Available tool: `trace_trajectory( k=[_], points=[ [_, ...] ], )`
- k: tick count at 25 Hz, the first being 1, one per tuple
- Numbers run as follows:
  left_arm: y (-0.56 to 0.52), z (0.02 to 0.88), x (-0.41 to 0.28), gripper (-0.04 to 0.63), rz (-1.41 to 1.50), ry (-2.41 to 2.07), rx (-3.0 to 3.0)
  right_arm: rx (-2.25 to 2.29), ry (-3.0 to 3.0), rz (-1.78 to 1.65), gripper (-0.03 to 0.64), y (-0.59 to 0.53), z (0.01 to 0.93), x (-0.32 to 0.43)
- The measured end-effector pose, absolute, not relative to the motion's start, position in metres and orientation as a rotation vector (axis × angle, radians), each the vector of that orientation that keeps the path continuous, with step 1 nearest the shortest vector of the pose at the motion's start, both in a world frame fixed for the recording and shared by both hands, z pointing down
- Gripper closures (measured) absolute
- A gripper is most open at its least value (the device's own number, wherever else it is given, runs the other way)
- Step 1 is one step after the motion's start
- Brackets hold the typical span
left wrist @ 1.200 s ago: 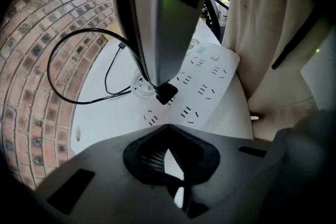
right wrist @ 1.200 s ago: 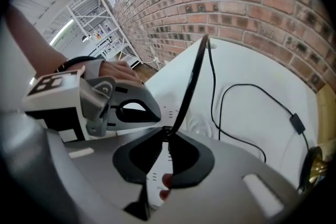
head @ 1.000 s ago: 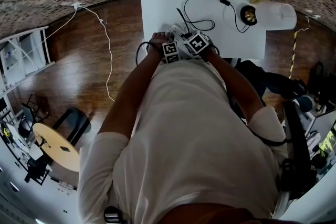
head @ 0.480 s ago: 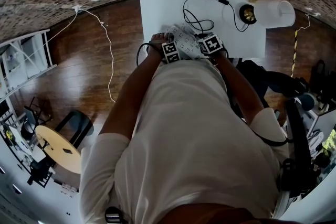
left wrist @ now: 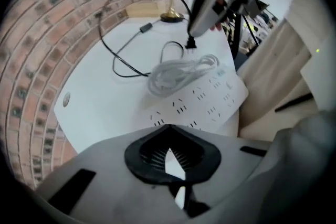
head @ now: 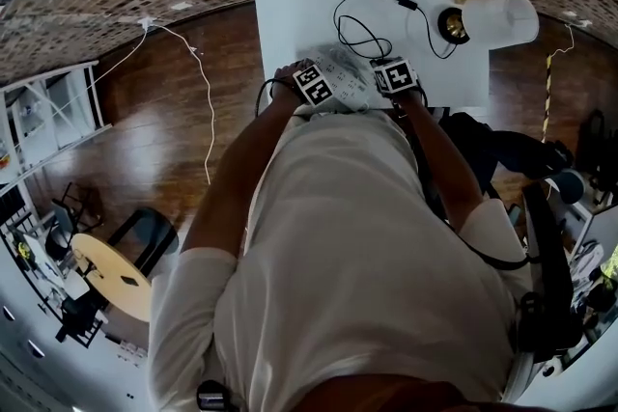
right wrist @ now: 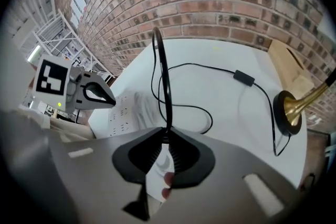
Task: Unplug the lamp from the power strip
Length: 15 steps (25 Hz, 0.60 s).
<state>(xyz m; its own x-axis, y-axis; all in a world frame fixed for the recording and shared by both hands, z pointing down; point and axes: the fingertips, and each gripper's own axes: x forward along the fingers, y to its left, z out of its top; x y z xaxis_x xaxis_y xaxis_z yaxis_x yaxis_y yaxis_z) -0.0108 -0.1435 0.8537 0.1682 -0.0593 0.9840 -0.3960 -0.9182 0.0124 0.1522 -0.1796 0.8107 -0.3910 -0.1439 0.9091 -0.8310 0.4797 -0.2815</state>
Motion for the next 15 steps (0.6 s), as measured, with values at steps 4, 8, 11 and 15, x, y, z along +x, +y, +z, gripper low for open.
trace_trajectory(
  k=[4, 8, 11, 15],
  points=[
    [-0.162, 0.825, -0.002, 0.592, 1.436, -0.679, 2.161, 0.818, -1.831, 1.019, 0.575, -0.179, 0.82, 0.16],
    [-0.167, 0.788, 0.0, 0.592, 1.11, -0.803, 2.151, 0.805, -1.834, 1.07, 0.575, -0.179, 0.825, 0.165],
    [-0.171, 0.759, -0.011, 0.592, 0.855, -0.904, 2.073, 0.793, -1.839, 1.078, 0.574, -0.18, 0.829, 0.167],
    [-0.172, 0.735, -0.038, 0.592, 0.59, -1.053, 1.922, 0.793, -1.847, 1.077, 0.574, -0.182, 0.834, 0.174]
  ],
)
